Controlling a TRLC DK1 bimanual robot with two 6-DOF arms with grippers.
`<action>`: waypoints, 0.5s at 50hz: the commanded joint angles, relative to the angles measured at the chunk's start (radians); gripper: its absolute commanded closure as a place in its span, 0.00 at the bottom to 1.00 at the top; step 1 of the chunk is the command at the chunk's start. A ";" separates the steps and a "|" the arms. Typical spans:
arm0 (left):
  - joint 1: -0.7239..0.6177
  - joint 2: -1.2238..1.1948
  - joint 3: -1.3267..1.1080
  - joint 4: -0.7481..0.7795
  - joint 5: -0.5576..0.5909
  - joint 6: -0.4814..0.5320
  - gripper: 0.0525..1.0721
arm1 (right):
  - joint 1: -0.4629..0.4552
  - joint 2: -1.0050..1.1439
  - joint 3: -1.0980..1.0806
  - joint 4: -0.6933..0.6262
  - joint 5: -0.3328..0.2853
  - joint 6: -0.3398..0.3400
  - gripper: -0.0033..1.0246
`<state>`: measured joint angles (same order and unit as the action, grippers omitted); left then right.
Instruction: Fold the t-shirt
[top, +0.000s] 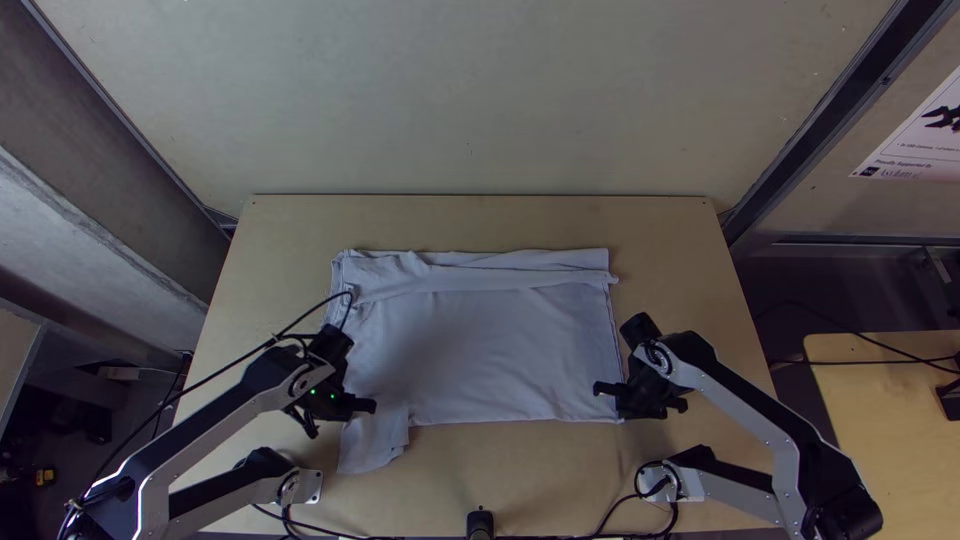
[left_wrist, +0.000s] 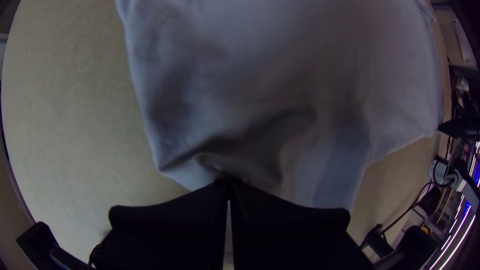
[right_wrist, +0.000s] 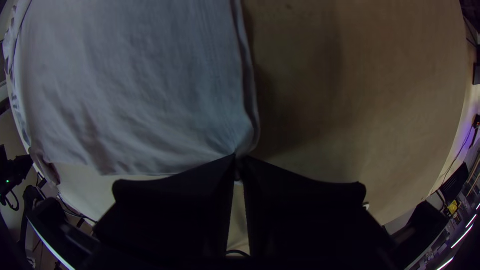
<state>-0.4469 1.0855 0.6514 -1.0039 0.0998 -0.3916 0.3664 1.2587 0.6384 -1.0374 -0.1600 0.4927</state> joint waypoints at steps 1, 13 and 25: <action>0.060 -0.029 0.045 -0.006 -0.008 0.034 0.98 | 0.000 -0.051 0.047 -0.018 0.025 -0.008 0.97; 0.254 -0.053 0.145 -0.004 -0.006 0.166 0.98 | -0.049 -0.108 0.150 -0.061 0.088 -0.014 0.97; 0.352 -0.050 0.195 0.008 -0.012 0.264 0.98 | -0.092 -0.041 0.210 -0.058 0.114 -0.037 0.97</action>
<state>-0.1230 1.0420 0.8143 -1.0019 0.0952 -0.1780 0.2844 1.1847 0.8047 -1.0851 -0.0673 0.4664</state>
